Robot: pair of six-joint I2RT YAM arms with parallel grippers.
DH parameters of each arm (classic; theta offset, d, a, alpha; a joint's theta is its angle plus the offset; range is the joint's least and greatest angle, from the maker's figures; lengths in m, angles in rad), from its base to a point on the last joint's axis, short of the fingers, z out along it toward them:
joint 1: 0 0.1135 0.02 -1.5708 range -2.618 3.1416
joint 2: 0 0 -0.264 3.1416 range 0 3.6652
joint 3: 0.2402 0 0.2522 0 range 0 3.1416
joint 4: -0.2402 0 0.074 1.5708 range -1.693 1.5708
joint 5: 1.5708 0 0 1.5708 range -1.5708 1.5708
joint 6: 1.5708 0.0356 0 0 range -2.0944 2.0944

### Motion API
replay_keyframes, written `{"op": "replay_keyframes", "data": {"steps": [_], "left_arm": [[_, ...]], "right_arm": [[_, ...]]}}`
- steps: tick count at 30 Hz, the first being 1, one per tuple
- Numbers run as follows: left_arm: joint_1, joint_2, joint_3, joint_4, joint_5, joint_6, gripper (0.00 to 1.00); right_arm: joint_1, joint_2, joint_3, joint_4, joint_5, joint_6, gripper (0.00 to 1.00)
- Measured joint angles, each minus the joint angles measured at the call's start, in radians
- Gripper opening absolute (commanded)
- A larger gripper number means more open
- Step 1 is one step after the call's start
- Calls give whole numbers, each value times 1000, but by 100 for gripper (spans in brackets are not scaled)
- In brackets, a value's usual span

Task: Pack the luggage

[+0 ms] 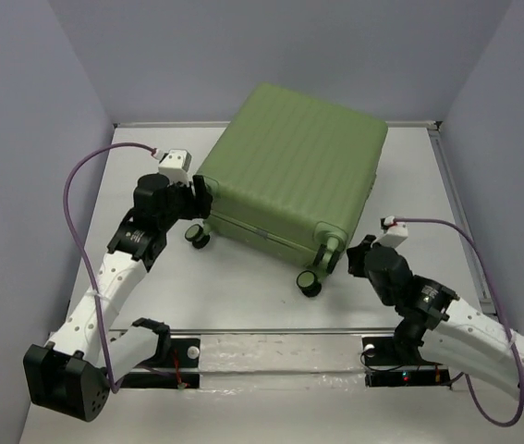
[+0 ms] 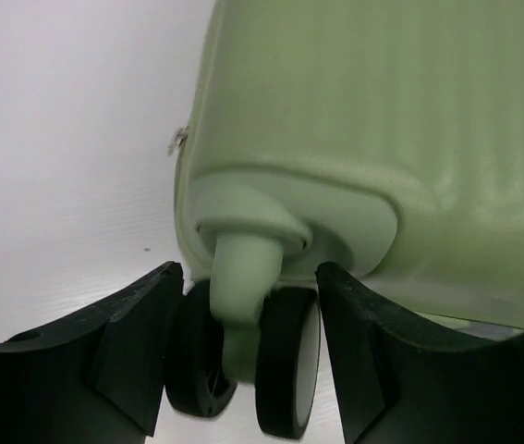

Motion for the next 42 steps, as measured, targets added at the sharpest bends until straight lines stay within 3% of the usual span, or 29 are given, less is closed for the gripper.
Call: {"op": "replay_keyframes", "data": {"steps": [2,7,10,19,22,23,27,31,35,37,42], "left_arm": [[-5,-4,-13,19,82,-16,6],[-34,2,-44,20,180,-55,6],[-63,-5,-51,21,169,-77,6],[-97,-101,-140,72,94,-185,6],[-111,-139,-177,97,78,-242,6],[-118,-147,-189,107,70,-264,6],[-142,-163,-229,152,36,-327,6],[-149,-182,-252,174,20,-385,6],[-161,-195,-273,205,23,-455,6],[-175,-199,-295,245,49,-516,6],[-204,-182,-340,365,136,-686,6]], "right_arm": [[-120,18,16,10,-43,-48,7],[-565,214,89,130,-277,-169,10],[-693,385,152,225,-426,-219,16],[-784,727,397,272,-631,-419,25],[-792,792,456,278,-671,-465,33],[-797,805,472,276,-686,-482,46],[-829,815,536,267,-707,-528,74],[-852,767,572,231,-668,-562,83],[-830,574,574,164,-696,-536,78],[-786,430,563,171,-777,-506,66],[-658,58,352,195,-904,-427,32]]}}
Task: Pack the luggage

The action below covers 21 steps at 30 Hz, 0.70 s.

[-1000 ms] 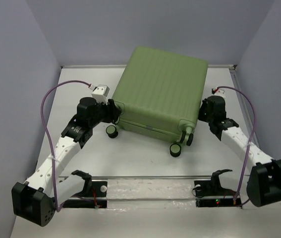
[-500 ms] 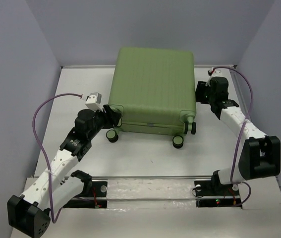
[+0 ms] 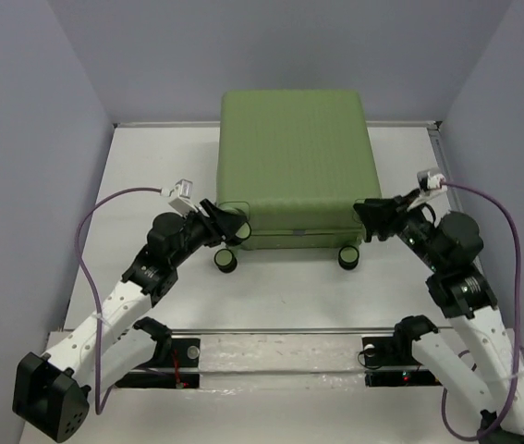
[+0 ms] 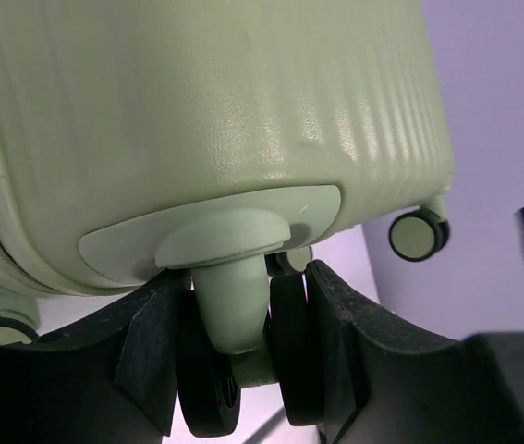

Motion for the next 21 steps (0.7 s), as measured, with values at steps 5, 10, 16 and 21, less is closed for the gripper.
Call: {"op": "replay_keyframes", "data": {"steps": [5,10,16,21], "left_arm": [[-11,14,-13,43,42,-92,6],[-13,14,-13,45,40,-120,6],[2,15,-13,47,56,-133,6],[62,52,-12,84,157,-160,6]], "right_arm": [[2,-306,-260,-84,26,91,8],[1,-377,-332,-92,-18,177,15],[3,-321,-542,-6,-41,251,34],[3,-307,-595,40,14,283,42]]}}
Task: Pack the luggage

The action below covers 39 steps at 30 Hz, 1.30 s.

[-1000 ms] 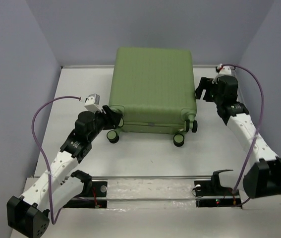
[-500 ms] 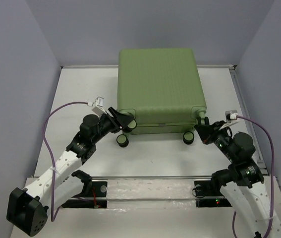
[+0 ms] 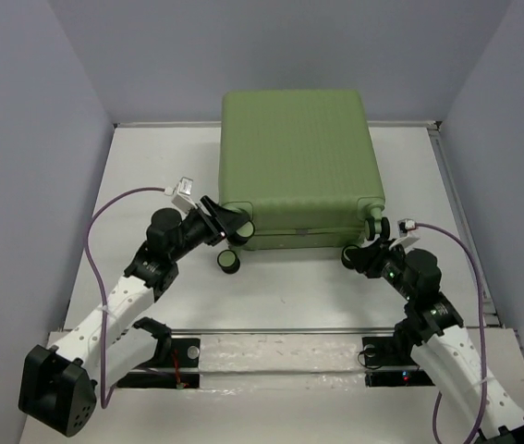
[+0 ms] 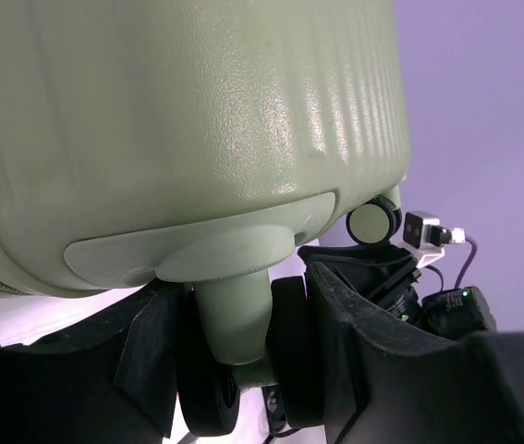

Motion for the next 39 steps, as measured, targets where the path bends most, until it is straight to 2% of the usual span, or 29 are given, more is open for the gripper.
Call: {"op": "replay_keyframes", "data": {"steps": [5,10,19,23,26,29,33,39], "left_arm": [[19,60,15,53,42,-20,6],[24,80,15,79,52,-23,6],[30,154,15,177,106,-36,6],[31,184,15,222,122,-53,6],[30,192,15,236,127,-61,6],[29,193,15,238,126,-64,6],[30,193,15,238,124,-64,6],[31,177,15,222,99,-60,6]], "right_arm": [[0,18,-68,122,121,10,43],[0,75,-175,315,214,2,46],[0,218,-187,615,278,-34,52],[0,255,-187,675,309,-55,51],[2,303,-187,729,340,-72,42],[8,361,-187,756,360,-73,42],[8,387,-194,752,396,-19,46],[8,339,-195,744,504,43,52]]}}
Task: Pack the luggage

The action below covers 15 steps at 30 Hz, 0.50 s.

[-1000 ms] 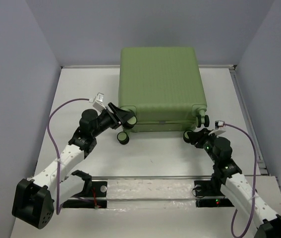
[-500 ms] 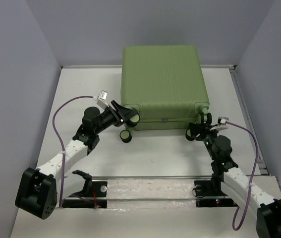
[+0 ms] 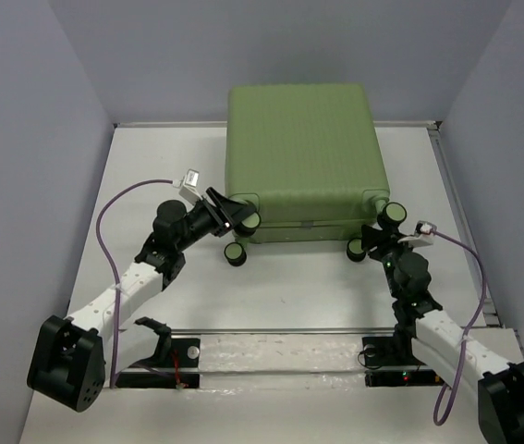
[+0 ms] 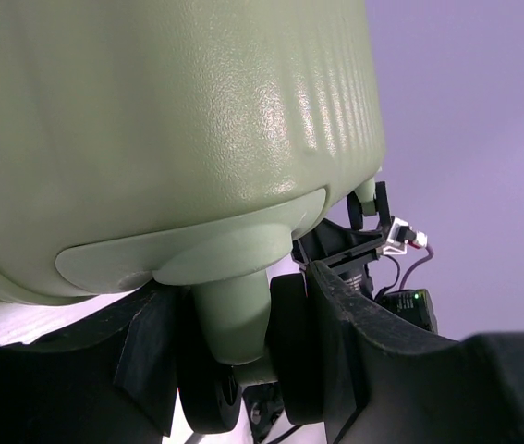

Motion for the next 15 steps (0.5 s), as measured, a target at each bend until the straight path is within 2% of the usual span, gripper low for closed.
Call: {"op": "replay_keyframes", "data": {"steps": [4,8,9,11,14,15], "left_arm": [[0,-9,0,-13,-9,8,6],[0,-9,0,-13,-14,8,6],[0,-9,0,-13,-17,8,6],[0,-9,0,-13,-21,8,6],[0,-10,0,-14,-26,8,6],[0,-10,0,-14,-27,8,6]], "right_arm": [[0,45,0,60,18,-24,50],[2,181,0,205,-22,-72,47],[2,228,0,258,-34,-84,42],[2,314,0,348,-45,-103,41],[2,428,3,471,-66,-115,31],[2,465,4,516,-77,-117,24]]}}
